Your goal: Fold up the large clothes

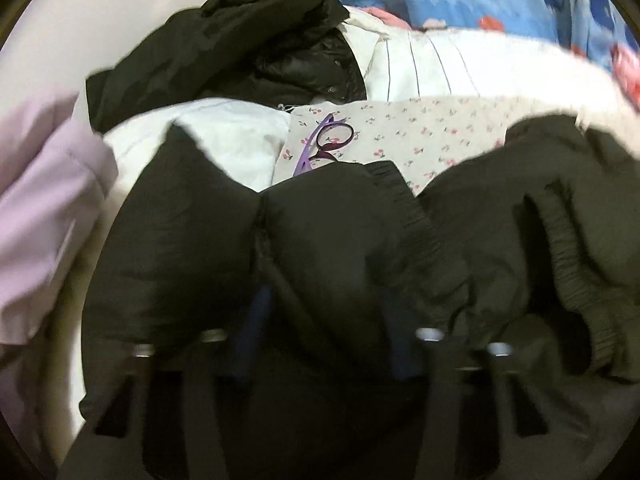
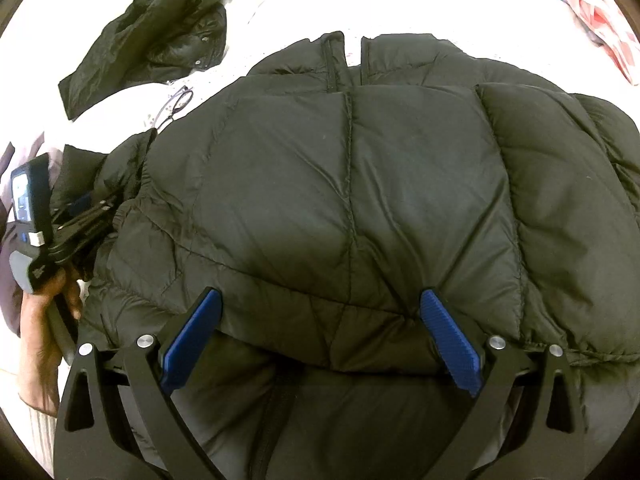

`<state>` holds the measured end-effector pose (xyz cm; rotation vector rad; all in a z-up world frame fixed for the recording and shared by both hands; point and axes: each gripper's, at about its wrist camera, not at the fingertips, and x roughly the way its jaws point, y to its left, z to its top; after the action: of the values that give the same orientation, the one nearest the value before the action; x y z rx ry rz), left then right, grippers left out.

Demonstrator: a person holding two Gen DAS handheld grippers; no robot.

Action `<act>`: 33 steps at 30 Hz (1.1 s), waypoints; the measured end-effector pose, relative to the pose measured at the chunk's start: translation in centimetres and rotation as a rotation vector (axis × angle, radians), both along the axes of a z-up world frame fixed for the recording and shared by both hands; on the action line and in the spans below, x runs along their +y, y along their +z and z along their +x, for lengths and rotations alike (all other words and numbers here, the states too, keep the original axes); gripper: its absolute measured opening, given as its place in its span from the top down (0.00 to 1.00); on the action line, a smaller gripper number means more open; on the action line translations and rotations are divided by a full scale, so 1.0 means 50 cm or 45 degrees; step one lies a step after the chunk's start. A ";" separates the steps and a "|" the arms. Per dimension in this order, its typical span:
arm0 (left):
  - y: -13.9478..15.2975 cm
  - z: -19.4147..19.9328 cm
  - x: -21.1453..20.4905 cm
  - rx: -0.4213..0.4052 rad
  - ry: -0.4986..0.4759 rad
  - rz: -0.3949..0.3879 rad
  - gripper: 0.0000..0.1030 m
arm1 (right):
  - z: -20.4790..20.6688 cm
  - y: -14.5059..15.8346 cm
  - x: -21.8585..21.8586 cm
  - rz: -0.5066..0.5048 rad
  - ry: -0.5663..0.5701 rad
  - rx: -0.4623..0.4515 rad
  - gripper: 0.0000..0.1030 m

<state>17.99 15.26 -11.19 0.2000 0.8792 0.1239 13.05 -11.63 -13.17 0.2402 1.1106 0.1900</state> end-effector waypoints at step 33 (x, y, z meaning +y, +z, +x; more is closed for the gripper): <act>0.168 -0.177 -0.310 -0.058 -0.793 -0.798 0.88 | -0.004 0.070 -0.134 1.325 0.031 -0.262 0.07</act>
<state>9.16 -0.22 -2.77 -0.1219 0.7386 -0.7184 12.86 -18.34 -9.64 1.1044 0.7242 0.7946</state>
